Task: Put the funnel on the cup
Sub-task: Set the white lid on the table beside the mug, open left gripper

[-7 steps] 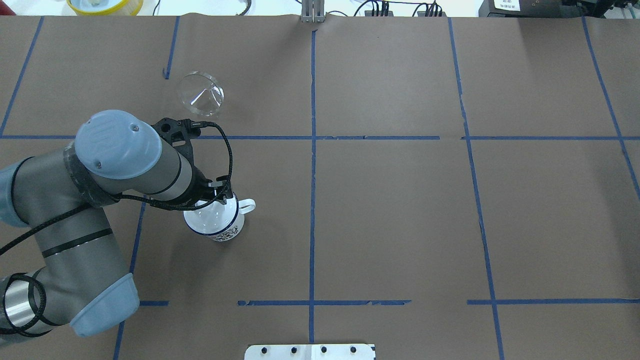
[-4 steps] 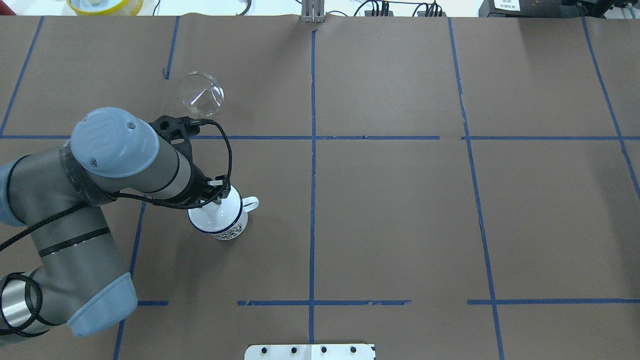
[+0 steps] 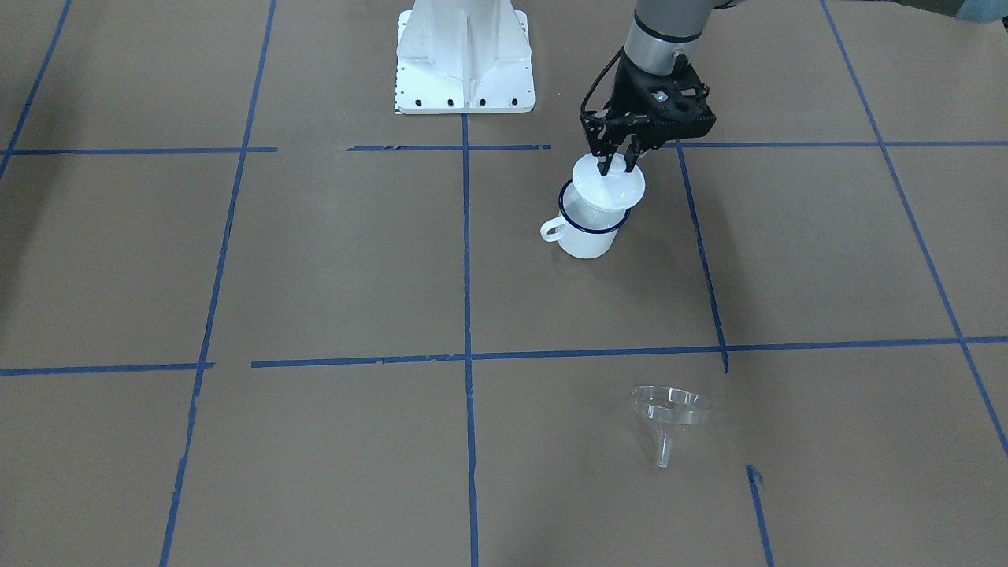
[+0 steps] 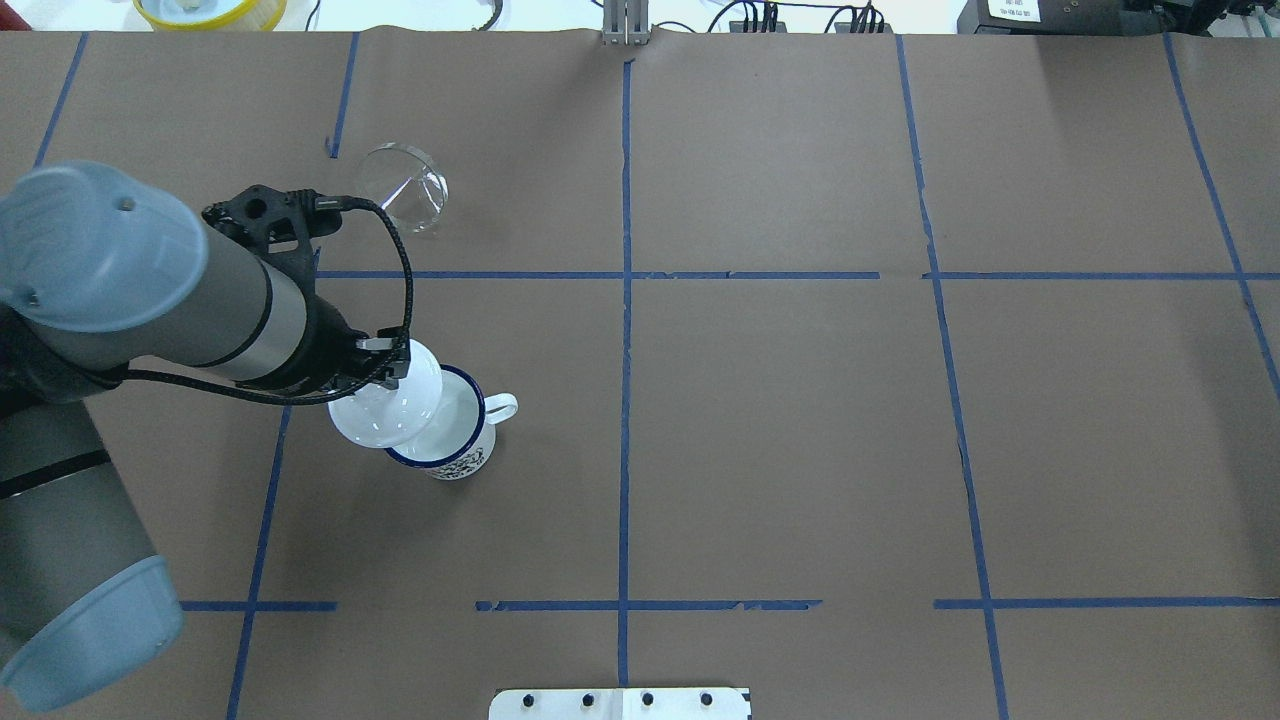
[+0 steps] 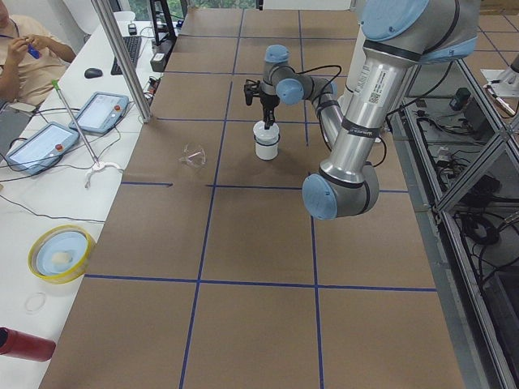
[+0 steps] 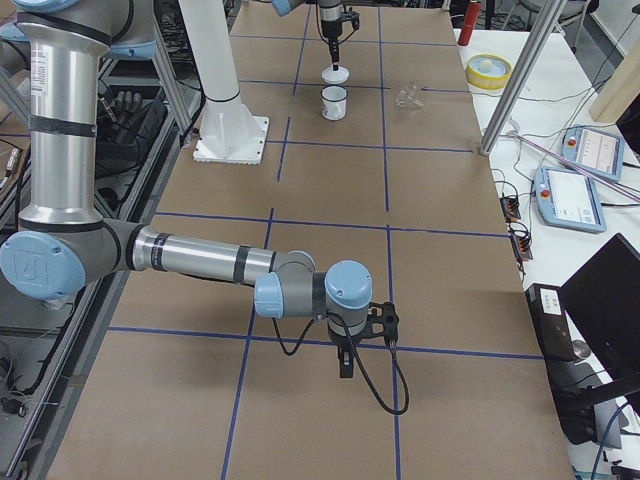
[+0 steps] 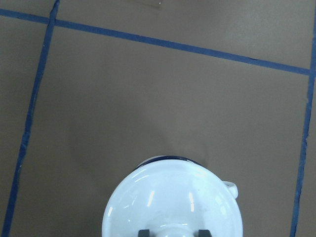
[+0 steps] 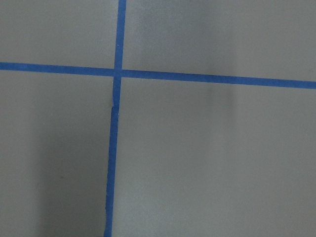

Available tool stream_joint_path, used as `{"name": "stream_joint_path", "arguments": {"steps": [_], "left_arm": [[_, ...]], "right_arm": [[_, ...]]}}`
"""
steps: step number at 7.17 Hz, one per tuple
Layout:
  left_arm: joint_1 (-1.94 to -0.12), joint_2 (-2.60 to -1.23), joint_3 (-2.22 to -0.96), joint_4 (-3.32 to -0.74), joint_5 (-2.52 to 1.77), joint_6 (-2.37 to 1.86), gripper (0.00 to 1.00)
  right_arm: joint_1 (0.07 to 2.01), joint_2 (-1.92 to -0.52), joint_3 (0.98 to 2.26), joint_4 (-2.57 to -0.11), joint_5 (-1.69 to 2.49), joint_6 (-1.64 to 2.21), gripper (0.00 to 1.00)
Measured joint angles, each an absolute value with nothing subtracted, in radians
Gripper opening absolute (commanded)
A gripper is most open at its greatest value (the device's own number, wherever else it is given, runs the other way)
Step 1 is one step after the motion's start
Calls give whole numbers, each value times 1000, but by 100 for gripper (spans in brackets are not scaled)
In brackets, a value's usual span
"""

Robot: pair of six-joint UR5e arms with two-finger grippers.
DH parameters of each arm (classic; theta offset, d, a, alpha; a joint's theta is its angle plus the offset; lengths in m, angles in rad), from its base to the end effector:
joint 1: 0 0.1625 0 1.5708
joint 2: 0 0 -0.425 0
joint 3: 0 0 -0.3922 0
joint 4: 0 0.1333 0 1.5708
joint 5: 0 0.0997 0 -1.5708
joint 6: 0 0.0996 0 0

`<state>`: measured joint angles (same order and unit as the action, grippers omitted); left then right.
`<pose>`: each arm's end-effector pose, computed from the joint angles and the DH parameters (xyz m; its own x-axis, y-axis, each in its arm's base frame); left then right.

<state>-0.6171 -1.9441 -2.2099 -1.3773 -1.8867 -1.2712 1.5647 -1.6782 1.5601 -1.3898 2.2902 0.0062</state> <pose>0.3486 -0.3728 0.2174 0.6399 -0.1101 -0.7605 0.1843 0.9828 0.0128 0.0649 -0.4485 0.6998 0.7520 -0.0398 0.6580 0.0014 0.9983 0.0588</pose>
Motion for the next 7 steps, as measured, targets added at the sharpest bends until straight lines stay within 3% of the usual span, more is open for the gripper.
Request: {"name": "stream_joint_path", "arguments": {"steps": [3, 7], "left_arm": [[-607, -1689, -2262, -1552, -1881, -1194, 0], [-470, -1591, -2084, -1820, -1785, -1293, 0]], "right_arm": [[1565, -1678, 1560, -1390, 2290, 6, 100], [1565, -1678, 1560, -1390, 2290, 6, 100]]}}
